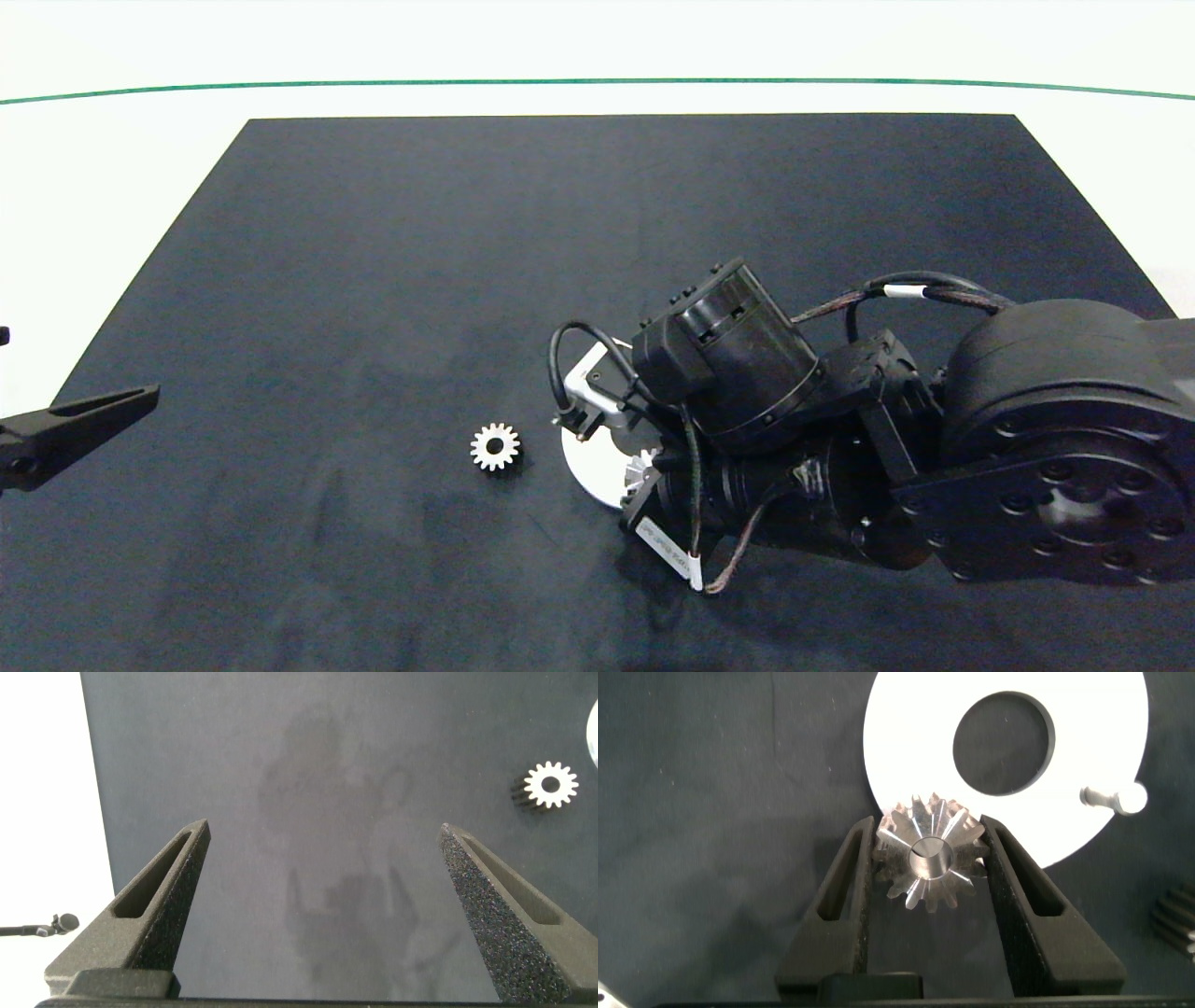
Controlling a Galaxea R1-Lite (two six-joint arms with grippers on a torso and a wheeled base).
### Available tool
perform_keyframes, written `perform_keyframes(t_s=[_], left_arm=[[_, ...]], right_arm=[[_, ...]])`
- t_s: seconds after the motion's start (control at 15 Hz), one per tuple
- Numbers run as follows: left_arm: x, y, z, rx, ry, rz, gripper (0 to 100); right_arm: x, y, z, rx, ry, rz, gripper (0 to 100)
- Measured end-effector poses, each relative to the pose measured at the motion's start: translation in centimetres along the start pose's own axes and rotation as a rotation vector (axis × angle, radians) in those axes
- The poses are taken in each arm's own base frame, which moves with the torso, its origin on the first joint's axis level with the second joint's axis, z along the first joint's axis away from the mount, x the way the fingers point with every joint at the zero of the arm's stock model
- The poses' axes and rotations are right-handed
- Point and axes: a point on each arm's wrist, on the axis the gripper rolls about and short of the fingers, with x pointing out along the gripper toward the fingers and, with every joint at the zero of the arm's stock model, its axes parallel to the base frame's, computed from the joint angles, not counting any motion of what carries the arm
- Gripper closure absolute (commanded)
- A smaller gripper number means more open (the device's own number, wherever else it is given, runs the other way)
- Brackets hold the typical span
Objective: Install three planetary gears onto the carrier pins
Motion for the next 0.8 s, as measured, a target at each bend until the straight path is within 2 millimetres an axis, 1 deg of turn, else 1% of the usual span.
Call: perform_keyframes(t_s=[0.27,0.73,0.8], left_arm=[[-0.19,0.0,0.05,0.0,-0.007,0.001,0],[-0.28,0.01,0.09,0.001,-0.011,0.001,0],[-0.28,0.01,0.09,0.001,-0.01,0.002,0]], right_arm=[[0.46,0.13,0.28,0.0,-0.001,0.0,100],[0.58,0.18,0.2,-0.001,0.006,0.001,100],[0.6,0.19,0.17,-0.002,0.007,0.001,0]])
